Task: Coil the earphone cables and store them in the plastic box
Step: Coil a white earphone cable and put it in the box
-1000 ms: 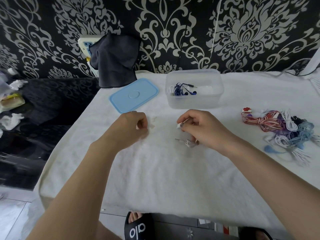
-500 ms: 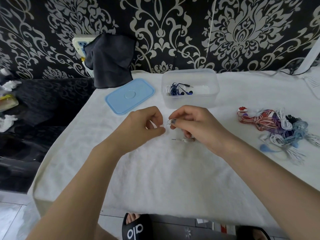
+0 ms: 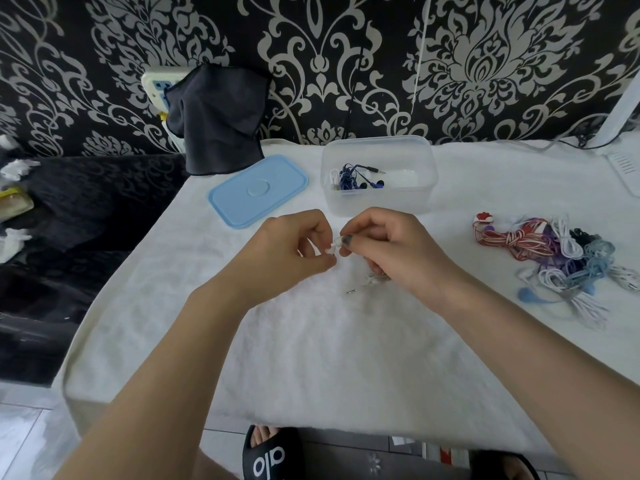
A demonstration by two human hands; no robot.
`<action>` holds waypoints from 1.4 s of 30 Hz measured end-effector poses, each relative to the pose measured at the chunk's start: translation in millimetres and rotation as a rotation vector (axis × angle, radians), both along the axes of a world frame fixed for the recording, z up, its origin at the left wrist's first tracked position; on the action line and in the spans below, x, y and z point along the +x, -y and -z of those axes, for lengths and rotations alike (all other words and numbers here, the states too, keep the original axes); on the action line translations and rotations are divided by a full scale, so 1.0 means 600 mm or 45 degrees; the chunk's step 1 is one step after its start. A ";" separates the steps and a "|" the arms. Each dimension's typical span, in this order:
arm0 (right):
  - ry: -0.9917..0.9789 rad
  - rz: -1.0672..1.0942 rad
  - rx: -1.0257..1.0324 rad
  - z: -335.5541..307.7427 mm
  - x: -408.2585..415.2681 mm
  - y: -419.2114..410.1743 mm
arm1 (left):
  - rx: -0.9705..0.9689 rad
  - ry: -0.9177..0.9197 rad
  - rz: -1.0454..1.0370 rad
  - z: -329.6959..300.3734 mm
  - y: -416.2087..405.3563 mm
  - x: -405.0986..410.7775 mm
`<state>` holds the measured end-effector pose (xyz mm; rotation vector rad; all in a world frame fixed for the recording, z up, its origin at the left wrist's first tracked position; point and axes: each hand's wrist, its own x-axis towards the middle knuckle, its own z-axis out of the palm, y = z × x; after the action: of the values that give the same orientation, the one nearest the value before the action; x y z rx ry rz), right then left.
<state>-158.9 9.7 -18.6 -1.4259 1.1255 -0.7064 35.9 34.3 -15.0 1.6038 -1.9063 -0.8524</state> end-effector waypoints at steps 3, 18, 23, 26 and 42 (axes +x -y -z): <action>0.014 0.009 0.014 0.001 -0.001 0.001 | -0.014 0.018 0.000 0.000 0.001 -0.001; 0.032 0.000 0.039 0.008 -0.008 0.010 | -0.100 -0.003 0.018 -0.008 -0.002 -0.001; 0.118 -0.032 0.120 0.011 -0.015 0.018 | -0.124 -0.050 0.011 -0.012 -0.002 -0.004; 0.186 -0.089 0.239 0.010 -0.020 0.023 | -0.093 -0.077 0.030 -0.014 -0.002 -0.004; 0.268 -0.324 0.364 0.002 -0.047 0.035 | -0.111 -0.127 0.148 -0.028 -0.014 -0.016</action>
<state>-186.9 -11.5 -19.8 -1.1936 0.8257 -0.4803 26.1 42.8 1.9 1.3848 -1.9534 -0.8674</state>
